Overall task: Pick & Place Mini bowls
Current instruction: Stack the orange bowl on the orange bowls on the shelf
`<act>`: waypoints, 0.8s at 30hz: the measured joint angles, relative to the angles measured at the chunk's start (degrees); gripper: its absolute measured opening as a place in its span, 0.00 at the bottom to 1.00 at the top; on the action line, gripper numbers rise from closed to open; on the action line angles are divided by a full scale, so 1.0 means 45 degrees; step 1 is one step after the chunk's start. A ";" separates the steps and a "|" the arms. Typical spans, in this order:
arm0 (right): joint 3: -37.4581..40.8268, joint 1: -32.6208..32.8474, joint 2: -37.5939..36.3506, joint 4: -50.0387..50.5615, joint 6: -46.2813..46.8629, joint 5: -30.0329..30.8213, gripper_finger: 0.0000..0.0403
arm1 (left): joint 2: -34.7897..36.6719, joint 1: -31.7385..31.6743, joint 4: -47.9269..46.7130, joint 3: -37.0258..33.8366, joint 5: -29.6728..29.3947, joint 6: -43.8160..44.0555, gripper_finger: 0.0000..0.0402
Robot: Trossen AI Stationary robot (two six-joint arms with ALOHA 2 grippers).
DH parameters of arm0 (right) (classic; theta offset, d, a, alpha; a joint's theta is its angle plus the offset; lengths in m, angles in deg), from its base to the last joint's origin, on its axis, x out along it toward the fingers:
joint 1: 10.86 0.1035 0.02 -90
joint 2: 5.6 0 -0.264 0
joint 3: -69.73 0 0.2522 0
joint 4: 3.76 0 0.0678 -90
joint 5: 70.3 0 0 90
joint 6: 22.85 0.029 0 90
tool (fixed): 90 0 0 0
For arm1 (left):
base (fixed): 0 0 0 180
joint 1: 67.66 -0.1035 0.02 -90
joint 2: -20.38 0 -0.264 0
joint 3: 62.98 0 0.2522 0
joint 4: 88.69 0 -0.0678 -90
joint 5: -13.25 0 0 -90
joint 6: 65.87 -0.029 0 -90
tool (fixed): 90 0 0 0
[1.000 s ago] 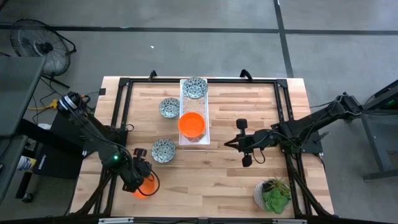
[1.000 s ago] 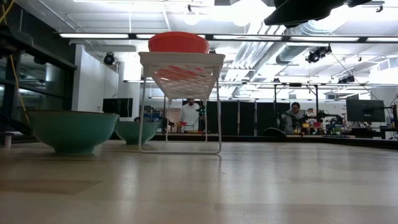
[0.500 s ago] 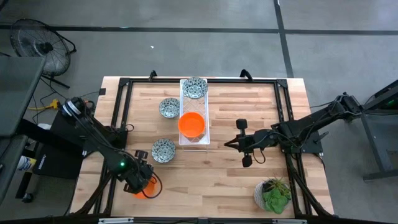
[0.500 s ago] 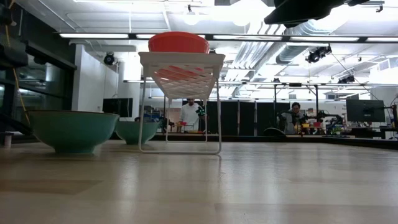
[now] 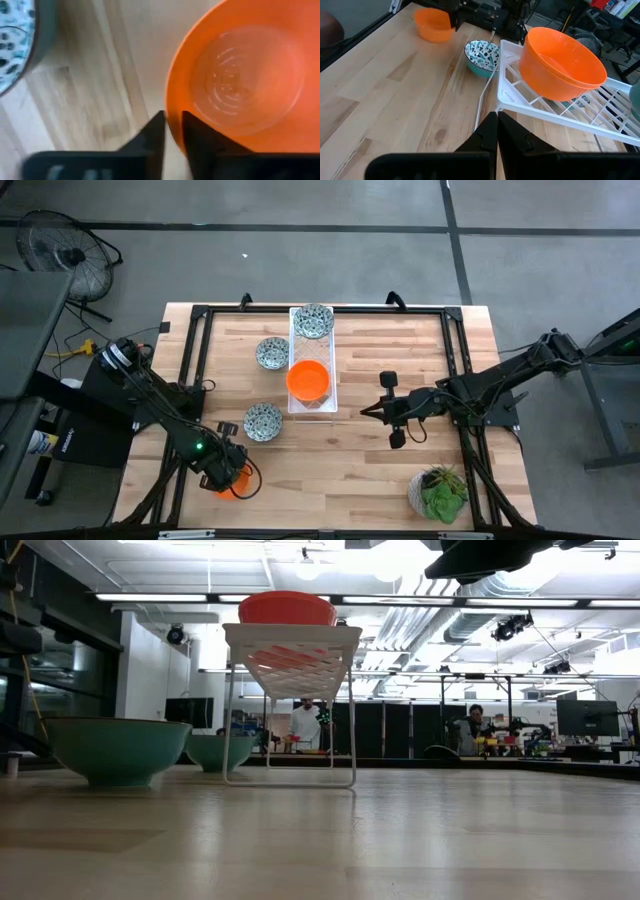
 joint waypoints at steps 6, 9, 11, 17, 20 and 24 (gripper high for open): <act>0.0000 0.0000 0.0000 0.0000 0.0000 0.0000 0.00 | 0.0024 -0.0002 0.0201 0.0010 0.0582 -0.0243 0.01; 0.0000 0.0000 0.0000 -0.0005 0.0000 0.0000 0.00 | 0.0024 0.0003 0.0150 0.0010 0.0430 -0.0248 0.01; 0.0000 0.0000 0.0000 -0.0005 0.0000 0.0000 0.00 | 0.0024 0.0003 0.0125 0.0029 0.0410 -0.0249 0.01; 0.0000 -0.0004 0.0000 -0.0005 0.0000 0.0000 0.00 | 0.0019 -0.0002 -0.0668 0.0774 0.0062 -0.0265 0.00; 0.0000 -0.0010 0.0000 -0.0005 0.0000 0.0000 0.00 | 0.0010 -0.0002 -0.1548 0.1525 -0.0429 -0.0043 0.00; 0.0000 -0.0010 0.0000 -0.0010 0.0000 0.0000 0.00 | 0.0010 -0.0002 -0.2288 0.2741 -0.1261 0.0010 0.00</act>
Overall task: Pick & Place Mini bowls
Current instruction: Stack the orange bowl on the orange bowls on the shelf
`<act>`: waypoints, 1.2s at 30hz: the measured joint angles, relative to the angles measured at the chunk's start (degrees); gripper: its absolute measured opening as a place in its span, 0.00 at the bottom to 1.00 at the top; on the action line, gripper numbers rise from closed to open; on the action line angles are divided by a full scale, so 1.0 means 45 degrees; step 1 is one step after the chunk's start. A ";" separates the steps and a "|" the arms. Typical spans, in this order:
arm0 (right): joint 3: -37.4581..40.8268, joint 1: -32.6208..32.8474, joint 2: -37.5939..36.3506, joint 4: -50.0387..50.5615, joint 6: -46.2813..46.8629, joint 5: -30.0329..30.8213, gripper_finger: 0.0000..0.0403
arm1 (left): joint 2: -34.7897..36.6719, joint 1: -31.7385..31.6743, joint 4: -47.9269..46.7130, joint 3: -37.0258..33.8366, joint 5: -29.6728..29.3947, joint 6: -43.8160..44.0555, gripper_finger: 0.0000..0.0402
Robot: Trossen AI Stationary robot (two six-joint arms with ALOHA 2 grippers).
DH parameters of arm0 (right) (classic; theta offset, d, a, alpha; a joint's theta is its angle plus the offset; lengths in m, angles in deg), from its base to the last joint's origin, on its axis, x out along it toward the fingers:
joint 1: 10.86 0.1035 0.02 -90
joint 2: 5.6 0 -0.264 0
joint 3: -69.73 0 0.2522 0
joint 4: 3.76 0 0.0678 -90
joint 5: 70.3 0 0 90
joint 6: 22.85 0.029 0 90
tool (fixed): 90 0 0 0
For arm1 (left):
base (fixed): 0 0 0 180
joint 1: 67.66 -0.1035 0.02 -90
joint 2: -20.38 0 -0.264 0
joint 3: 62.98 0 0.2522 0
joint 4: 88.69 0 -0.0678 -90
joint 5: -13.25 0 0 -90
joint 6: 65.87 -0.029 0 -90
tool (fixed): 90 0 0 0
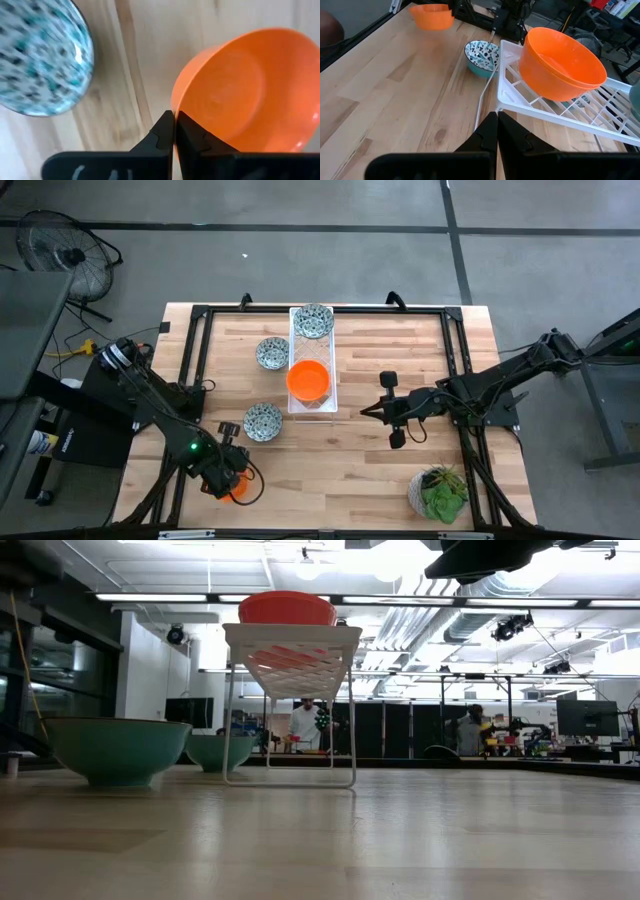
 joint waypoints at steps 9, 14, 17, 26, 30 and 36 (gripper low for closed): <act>0.0000 -0.0010 0.0000 -0.0107 -0.0357 -0.1025 0.00 | 0.0000 -0.0042 -0.0871 0.1869 -0.3106 -0.0451 0.00; 0.0000 0.0000 0.0000 -0.0107 -0.0868 -0.2182 0.00 | 0.0000 -0.0779 -0.1003 0.2407 -0.5068 -0.0961 0.00; 0.0000 -0.0027 0.0000 -0.0155 -0.0323 -0.1185 0.00 | 0.0000 -0.1423 -0.0913 0.2732 -0.6346 -0.1368 0.00; 0.0000 -0.0015 0.0000 -0.1193 -0.0042 0.0522 0.00 | 0.0000 -0.2691 0.1395 0.3928 -0.7534 -0.5072 0.00; 0.0000 -0.0015 0.0000 -0.1626 -0.0053 0.0197 0.01 | 0.0000 -0.2670 0.2223 0.4017 -0.7843 -0.6070 0.00; 0.0000 -0.0012 0.0024 -0.1744 -0.0578 -0.1705 0.16 | 0.0000 -0.2668 0.2261 0.4015 -0.7657 -0.6145 0.00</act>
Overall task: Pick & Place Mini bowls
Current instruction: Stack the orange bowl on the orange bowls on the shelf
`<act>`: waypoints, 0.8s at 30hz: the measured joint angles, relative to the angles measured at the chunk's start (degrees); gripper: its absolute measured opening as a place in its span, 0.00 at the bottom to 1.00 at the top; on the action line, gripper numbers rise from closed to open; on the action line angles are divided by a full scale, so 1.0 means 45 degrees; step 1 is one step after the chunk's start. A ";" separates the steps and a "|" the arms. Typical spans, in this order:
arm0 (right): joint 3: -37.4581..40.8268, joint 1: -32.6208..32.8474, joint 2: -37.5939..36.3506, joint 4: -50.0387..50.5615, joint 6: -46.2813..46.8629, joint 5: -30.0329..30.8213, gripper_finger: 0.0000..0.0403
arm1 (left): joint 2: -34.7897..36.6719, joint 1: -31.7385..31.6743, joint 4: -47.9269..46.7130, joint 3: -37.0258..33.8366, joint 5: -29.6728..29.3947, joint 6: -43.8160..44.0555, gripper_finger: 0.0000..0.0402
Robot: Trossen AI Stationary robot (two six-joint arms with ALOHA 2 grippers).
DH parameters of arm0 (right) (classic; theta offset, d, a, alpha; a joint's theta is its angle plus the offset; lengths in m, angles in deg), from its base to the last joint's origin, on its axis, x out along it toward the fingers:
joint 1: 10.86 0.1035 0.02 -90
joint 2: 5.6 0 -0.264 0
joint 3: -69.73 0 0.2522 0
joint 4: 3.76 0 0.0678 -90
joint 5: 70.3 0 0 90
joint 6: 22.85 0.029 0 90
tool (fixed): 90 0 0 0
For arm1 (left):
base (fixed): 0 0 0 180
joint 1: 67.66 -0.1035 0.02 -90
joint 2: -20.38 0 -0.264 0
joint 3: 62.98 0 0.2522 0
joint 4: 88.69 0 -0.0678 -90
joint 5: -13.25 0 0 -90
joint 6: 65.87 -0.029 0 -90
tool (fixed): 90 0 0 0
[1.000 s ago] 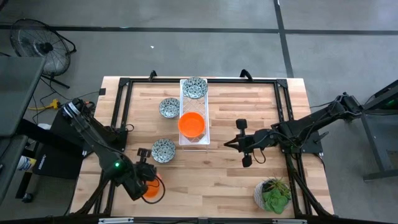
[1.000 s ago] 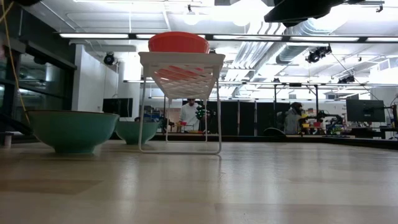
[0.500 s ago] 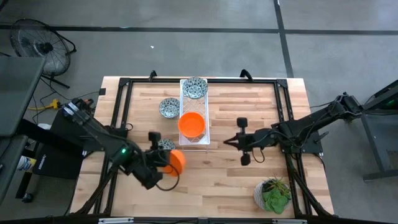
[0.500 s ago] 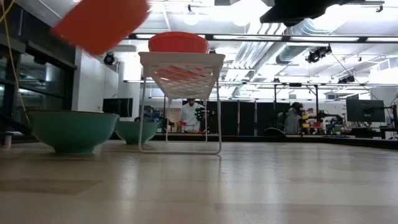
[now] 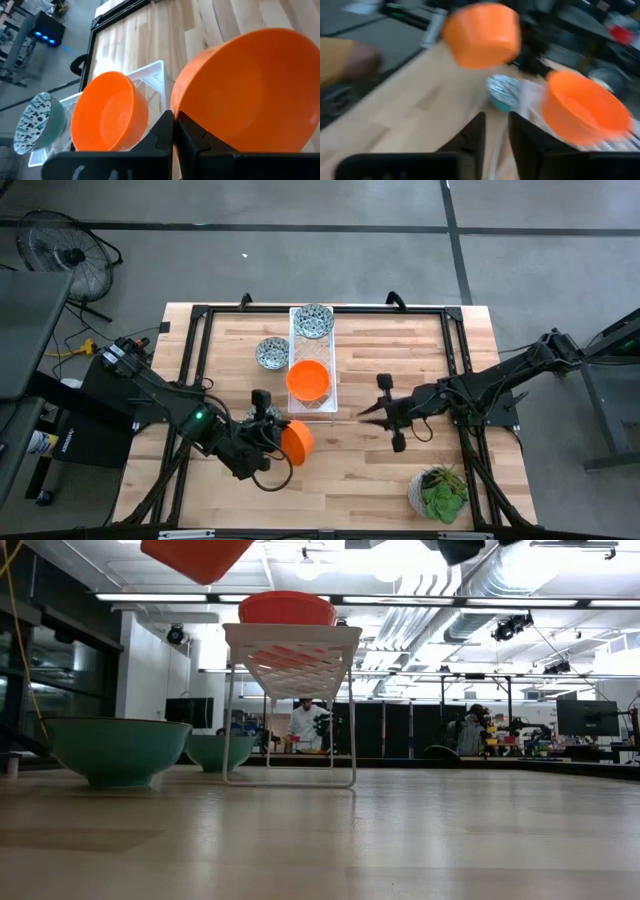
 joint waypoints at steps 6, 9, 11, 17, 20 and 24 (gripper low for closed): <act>-0.0843 0.0358 0.0265 0.0153 -0.0891 -0.1462 0.33 | 0.0000 -0.0640 0.0017 0.0000 0.1421 0.0066 0.00; -0.2177 0.0624 0.0973 0.1722 -0.1753 -0.1343 0.36 | 0.0000 -0.1441 0.0042 0.0000 0.2802 0.0107 0.00; -0.3240 0.0808 0.1704 0.2918 -0.2423 -0.1293 0.37 | 0.0000 -0.2133 -0.0168 0.0131 0.4133 0.0101 0.00; -0.6863 0.1160 0.4273 0.6825 -0.4295 -0.1308 0.36 | 0.0005 -0.3907 -0.0358 0.0786 0.7410 -0.0372 0.00; -0.8400 0.1407 0.5456 0.8256 -0.5380 -0.0879 0.35 | 0.0010 -0.4444 -0.0374 0.0945 0.8151 -0.0550 0.00; -1.0370 0.1806 0.6590 0.9734 -0.6700 0.0124 0.35 | 0.0010 -0.4781 -0.0888 0.1073 0.8700 -0.0550 0.00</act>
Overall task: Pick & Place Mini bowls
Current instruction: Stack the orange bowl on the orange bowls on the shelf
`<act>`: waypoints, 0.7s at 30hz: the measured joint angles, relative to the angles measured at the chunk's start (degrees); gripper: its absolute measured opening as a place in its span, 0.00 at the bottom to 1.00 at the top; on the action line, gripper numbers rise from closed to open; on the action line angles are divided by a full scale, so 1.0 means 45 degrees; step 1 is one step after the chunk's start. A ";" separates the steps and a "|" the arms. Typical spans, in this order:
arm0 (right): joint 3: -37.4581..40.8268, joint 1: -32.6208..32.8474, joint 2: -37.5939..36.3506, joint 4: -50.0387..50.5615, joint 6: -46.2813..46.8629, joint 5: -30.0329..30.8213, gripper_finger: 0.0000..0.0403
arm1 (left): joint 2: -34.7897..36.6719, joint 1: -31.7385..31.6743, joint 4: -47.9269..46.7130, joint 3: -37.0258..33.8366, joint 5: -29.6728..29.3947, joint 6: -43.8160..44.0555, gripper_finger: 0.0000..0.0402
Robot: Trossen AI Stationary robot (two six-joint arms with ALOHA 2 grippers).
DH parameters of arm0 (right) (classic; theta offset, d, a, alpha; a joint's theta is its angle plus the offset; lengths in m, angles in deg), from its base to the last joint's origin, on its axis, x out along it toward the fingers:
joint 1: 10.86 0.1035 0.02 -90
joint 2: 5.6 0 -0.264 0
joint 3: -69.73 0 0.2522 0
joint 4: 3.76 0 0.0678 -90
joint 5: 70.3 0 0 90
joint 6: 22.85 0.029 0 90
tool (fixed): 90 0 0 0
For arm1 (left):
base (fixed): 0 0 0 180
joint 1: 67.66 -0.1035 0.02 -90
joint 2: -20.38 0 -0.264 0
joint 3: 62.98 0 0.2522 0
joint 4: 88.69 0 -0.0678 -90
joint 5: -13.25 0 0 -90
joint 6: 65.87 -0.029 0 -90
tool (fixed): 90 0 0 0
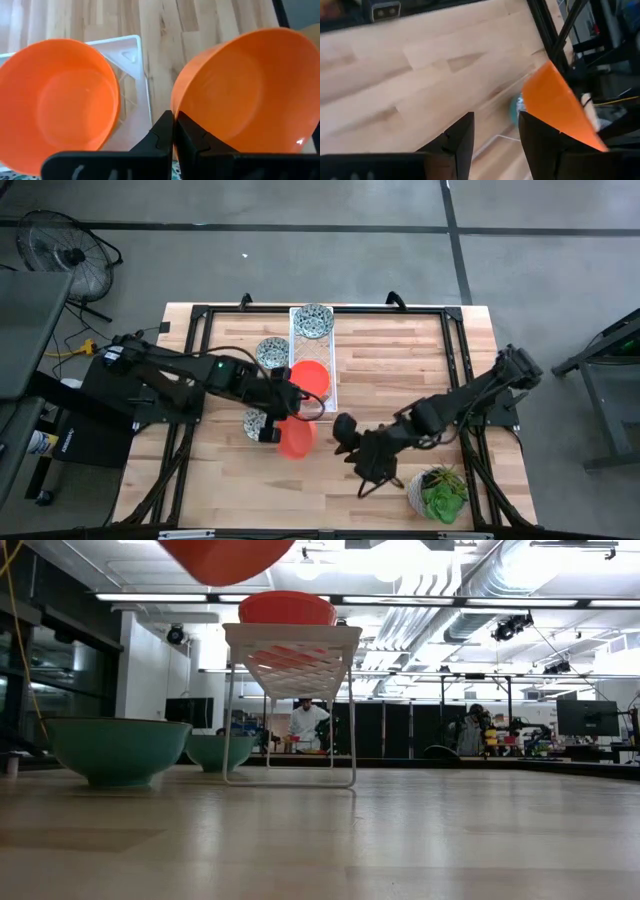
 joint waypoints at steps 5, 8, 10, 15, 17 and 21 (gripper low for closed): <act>-0.1980 0.0183 0.0929 0.0847 -0.1230 0.0196 0.35 | -0.0005 0.0012 -0.0503 0.0005 0.0678 0.0242 0.00; -0.2817 0.0070 0.1365 0.0871 -0.1777 -0.0346 0.35 | -0.0005 0.0036 -0.0518 0.0003 0.1040 0.0278 0.00; -0.3213 -0.0073 0.1695 0.0884 -0.2185 -0.0796 0.35 | -0.0005 0.0036 -0.0515 0.0005 0.1210 0.0273 0.00; -0.3737 -0.0441 0.2341 0.0841 -0.3374 -0.1824 0.35 | -0.0005 0.0036 -0.0537 0.0001 0.1696 0.0172 0.00; -0.3764 -0.0555 0.2562 0.0660 -0.4071 -0.1780 0.35 | -0.0005 0.0036 -0.0652 0.0005 0.1865 0.0023 0.00; -0.3764 -0.0746 0.2721 0.0279 -0.4759 -0.1810 0.35 | -0.0023 0.0036 -0.1476 0.0004 0.1886 -0.0018 0.00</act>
